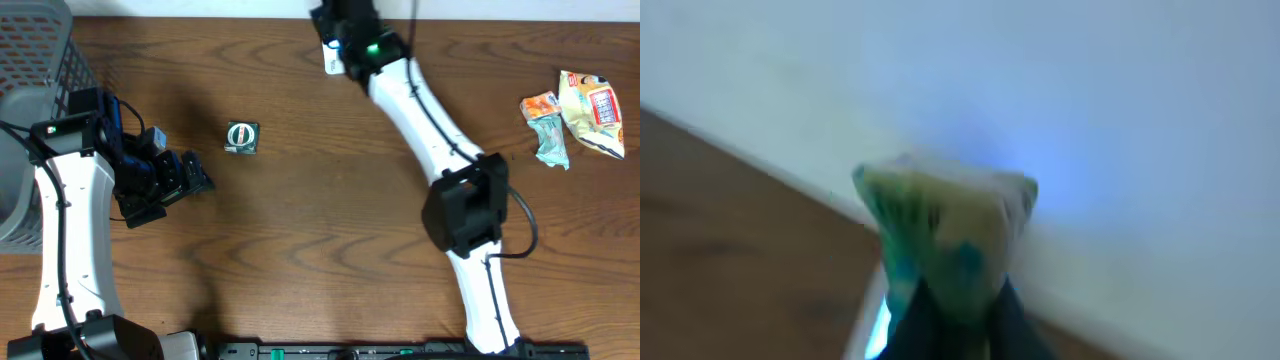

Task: Scan the item barcode
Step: 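Hold the green tissue pack up to the white scanner, then carry the green tissue pack to the right edge and release it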

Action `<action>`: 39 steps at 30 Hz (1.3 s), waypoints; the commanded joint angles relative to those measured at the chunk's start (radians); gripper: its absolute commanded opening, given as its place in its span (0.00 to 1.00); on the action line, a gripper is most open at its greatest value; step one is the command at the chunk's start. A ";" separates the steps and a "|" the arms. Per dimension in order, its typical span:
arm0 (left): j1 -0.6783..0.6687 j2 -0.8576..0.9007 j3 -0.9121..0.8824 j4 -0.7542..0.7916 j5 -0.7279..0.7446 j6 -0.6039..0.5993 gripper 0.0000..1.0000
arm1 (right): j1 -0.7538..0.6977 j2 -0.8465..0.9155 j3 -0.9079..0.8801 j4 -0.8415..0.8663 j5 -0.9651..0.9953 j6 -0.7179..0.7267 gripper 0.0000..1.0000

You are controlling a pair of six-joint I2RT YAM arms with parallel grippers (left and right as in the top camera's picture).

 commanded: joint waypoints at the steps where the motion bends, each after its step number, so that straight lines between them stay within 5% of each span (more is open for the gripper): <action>1: -0.002 0.000 0.002 -0.004 -0.002 -0.005 0.98 | 0.024 0.115 0.016 0.140 0.306 -0.576 0.01; 6: -0.002 0.000 0.002 -0.004 -0.002 -0.005 0.98 | 0.016 0.209 0.017 0.216 0.397 -0.755 0.01; 14: -0.002 0.000 0.002 -0.004 -0.002 -0.005 0.98 | 0.020 0.218 0.017 0.201 0.319 -0.734 0.01; 17: -0.002 0.000 0.002 -0.004 -0.002 -0.005 0.98 | 0.018 0.208 0.027 0.190 0.385 -0.576 0.01; 27: -0.002 0.000 0.002 -0.004 -0.002 -0.005 0.98 | -0.220 -0.034 0.027 -0.344 0.358 -0.132 0.01; 33: -0.001 0.000 0.002 -0.004 -0.002 -0.005 0.98 | -0.484 -0.038 0.021 -0.725 0.351 -0.089 0.01; 39: -0.002 0.000 0.002 -0.004 -0.002 -0.005 0.98 | -0.631 -0.034 0.019 -0.787 0.282 -0.078 0.05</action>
